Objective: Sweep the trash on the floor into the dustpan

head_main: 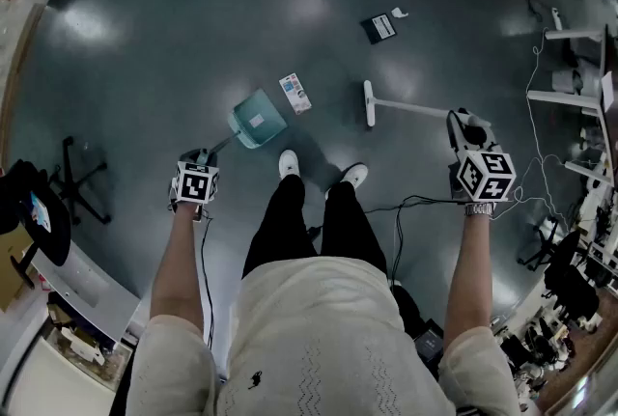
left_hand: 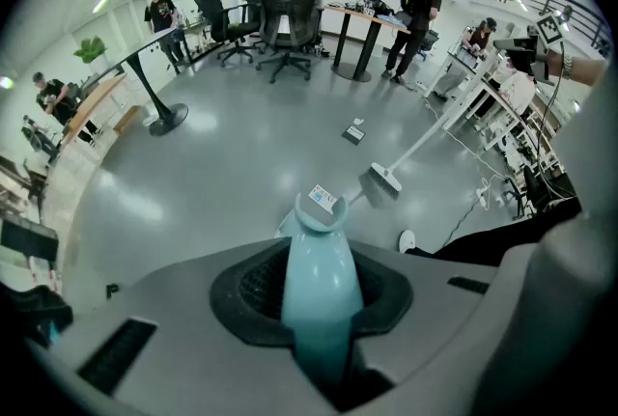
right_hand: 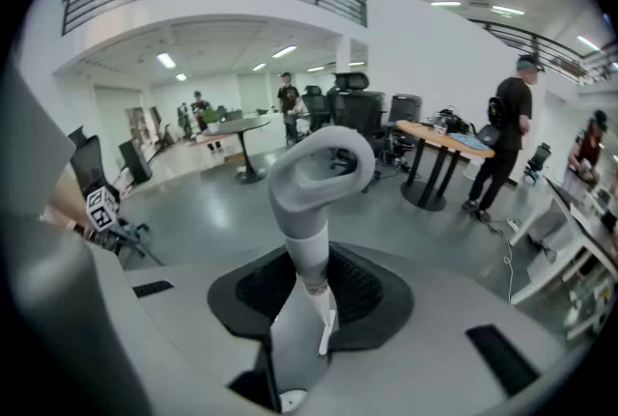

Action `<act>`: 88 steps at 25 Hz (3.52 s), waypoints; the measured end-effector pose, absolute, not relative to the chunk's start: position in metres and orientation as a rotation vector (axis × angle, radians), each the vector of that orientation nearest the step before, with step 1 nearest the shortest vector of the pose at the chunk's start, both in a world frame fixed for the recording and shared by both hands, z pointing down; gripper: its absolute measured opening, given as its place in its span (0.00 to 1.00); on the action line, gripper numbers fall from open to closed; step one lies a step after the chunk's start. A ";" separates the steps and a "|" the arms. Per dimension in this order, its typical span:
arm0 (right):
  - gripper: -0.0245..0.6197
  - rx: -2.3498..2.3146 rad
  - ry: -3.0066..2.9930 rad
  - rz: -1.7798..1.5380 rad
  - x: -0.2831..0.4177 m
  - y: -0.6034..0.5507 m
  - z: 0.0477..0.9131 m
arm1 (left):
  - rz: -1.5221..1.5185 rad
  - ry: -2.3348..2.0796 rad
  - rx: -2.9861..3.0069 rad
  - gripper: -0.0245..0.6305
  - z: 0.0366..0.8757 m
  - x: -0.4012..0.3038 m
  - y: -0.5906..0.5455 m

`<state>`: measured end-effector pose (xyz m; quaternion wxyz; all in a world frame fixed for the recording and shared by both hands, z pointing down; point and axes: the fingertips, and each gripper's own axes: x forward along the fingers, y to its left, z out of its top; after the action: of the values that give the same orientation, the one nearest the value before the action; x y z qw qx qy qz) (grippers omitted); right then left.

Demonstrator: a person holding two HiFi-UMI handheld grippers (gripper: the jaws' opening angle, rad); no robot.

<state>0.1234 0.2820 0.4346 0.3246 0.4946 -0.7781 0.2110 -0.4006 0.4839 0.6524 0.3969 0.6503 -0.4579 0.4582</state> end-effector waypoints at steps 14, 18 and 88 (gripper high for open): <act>0.23 0.598 -2.250 0.403 -0.109 0.380 0.490 | 1.132 -1.157 1.678 0.18 0.680 -0.388 0.455; 0.24 0.540 -2.335 0.454 -0.151 0.392 0.487 | 1.115 -1.150 1.689 0.18 0.692 -0.376 0.455; 0.22 1.687 -1.956 0.664 0.294 -0.133 0.460 | 1.381 -0.689 2.076 0.18 0.663 -0.139 -0.153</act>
<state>0.2944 -0.1335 0.4600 0.2352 0.6147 -0.7129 0.2421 -0.1387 -0.1527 0.6632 0.2739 0.7718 -0.2561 0.5136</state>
